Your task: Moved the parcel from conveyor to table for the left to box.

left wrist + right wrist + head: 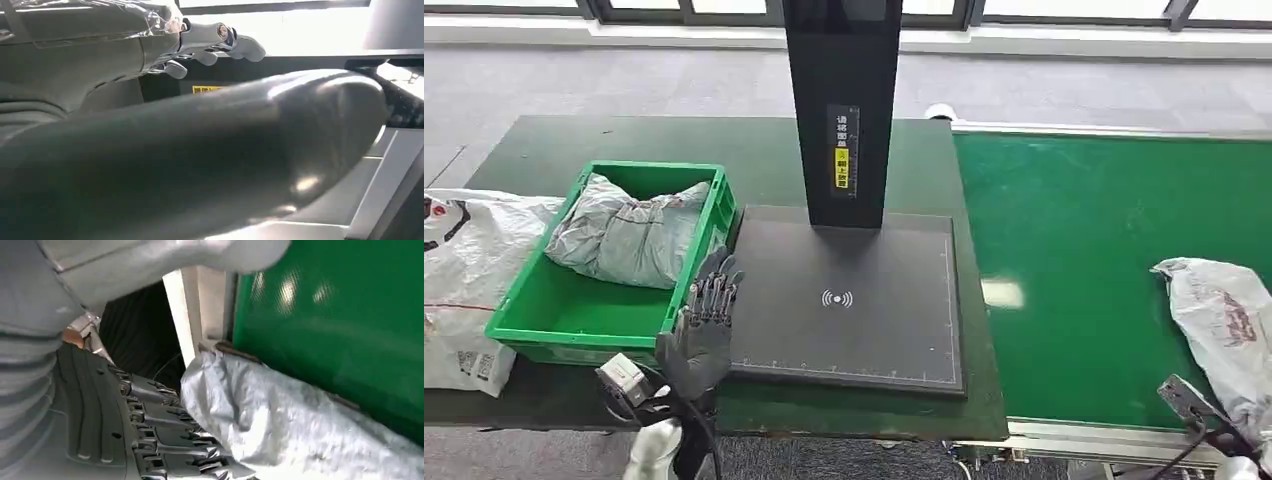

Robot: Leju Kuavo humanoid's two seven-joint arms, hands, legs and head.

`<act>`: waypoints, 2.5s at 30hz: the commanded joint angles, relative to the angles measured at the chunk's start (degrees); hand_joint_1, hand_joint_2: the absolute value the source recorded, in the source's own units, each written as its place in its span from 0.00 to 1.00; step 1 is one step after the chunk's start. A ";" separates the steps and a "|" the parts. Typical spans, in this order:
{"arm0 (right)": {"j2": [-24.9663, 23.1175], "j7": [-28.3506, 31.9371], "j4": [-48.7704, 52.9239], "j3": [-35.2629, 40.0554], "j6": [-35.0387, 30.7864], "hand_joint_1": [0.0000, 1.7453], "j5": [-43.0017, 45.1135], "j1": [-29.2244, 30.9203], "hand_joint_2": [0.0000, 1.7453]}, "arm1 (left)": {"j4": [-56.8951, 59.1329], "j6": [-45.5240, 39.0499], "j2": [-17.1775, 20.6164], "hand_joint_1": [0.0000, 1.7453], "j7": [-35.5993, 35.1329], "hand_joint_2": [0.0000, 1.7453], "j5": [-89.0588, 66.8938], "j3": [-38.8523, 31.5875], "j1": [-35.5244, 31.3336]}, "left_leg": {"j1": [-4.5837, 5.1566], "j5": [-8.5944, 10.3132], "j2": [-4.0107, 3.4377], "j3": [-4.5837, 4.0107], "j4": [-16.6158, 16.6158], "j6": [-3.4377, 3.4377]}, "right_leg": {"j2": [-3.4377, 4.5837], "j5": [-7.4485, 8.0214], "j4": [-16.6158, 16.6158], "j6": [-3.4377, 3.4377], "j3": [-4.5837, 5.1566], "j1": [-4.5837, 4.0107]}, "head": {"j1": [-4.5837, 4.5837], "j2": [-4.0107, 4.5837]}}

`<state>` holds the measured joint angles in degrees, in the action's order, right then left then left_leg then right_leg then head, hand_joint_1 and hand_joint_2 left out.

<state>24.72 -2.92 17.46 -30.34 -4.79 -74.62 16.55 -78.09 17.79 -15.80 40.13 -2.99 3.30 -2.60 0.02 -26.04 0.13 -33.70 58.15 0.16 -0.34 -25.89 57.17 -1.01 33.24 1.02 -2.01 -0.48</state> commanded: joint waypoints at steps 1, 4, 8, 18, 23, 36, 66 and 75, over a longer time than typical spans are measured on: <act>-3.54 0.83 -2.57 -0.99 0.52 1.00 -2.84 0.88 1.00 | 5.80 -0.90 2.06 0.00 -0.13 0.00 -0.07 1.13 -2.39 | -0.14 -0.01 -0.09 0.11 -0.06 0.02 | 0.09 0.07 -0.19 0.03 -0.19 -0.14 | 0.00 0.00; -3.54 0.83 -2.57 -0.99 0.52 1.00 -2.84 0.88 1.00 | 5.80 -0.90 2.06 0.00 -0.13 0.00 -0.07 1.13 -2.39 | -0.13 0.03 -0.06 0.11 -0.12 0.01 | 0.07 0.12 -0.25 0.02 -0.19 -0.12 | 0.00 0.00; -3.54 0.83 -2.57 -0.99 0.52 1.00 -2.84 0.88 1.00 | 5.80 -0.90 2.06 0.00 -0.13 0.00 -0.07 1.13 -2.39 | -0.13 0.02 -0.04 0.12 -0.12 0.04 | 0.05 0.14 -0.26 0.01 -0.20 -0.13 | 0.00 0.00; -3.75 0.82 -2.20 -2.02 -2.84 1.00 -2.78 1.62 1.00 | 5.62 -1.37 1.93 0.00 -0.13 0.00 -0.33 1.07 -2.12 | -0.22 0.04 -0.03 0.17 -0.20 0.04 | 0.05 0.12 -0.31 0.06 -0.23 -0.23 | 0.00 0.00; -4.85 1.63 -1.00 -3.75 -7.60 1.00 -2.04 5.03 1.00 | 4.78 -2.11 1.80 0.00 -0.13 0.00 0.19 0.75 -0.77 | -0.17 -0.01 -0.32 0.08 -0.15 0.02 | 0.34 0.15 -0.21 0.06 -0.08 -0.18 | 0.00 0.00; -18.02 41.05 35.72 6.38 -21.18 1.00 31.41 -3.14 1.00 | 1.13 -3.39 -0.26 0.00 -0.13 0.00 -1.06 -0.52 1.63 | -0.18 0.03 -0.01 -0.07 -0.06 0.13 | 0.05 0.04 -0.01 0.07 0.11 -0.18 | 0.00 0.00; -31.22 33.19 56.54 45.05 -19.21 1.00 31.69 -10.11 1.00 | 3.61 -2.59 -0.43 0.00 -0.13 0.00 0.07 2.59 -0.25 | -0.23 0.17 0.01 -0.06 -0.19 0.35 | 0.05 0.00 0.08 0.32 0.22 -0.22 | 0.00 0.00; -32.65 33.53 54.39 47.38 -17.42 1.00 33.42 -9.22 1.00 | 3.92 -2.13 -0.82 0.00 -0.13 0.00 0.08 3.55 -1.08 | -0.25 0.15 0.04 -0.05 -0.15 0.36 | 0.01 -0.02 0.08 0.32 0.19 -0.24 | 0.00 0.00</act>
<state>-6.82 30.45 74.29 12.87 -24.02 -43.15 5.77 -77.22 15.30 -17.53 40.13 -2.97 3.32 -0.89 -0.21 -25.89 0.17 -33.85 58.10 0.51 -0.34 -25.92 57.36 -0.73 33.54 0.81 -2.01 -0.48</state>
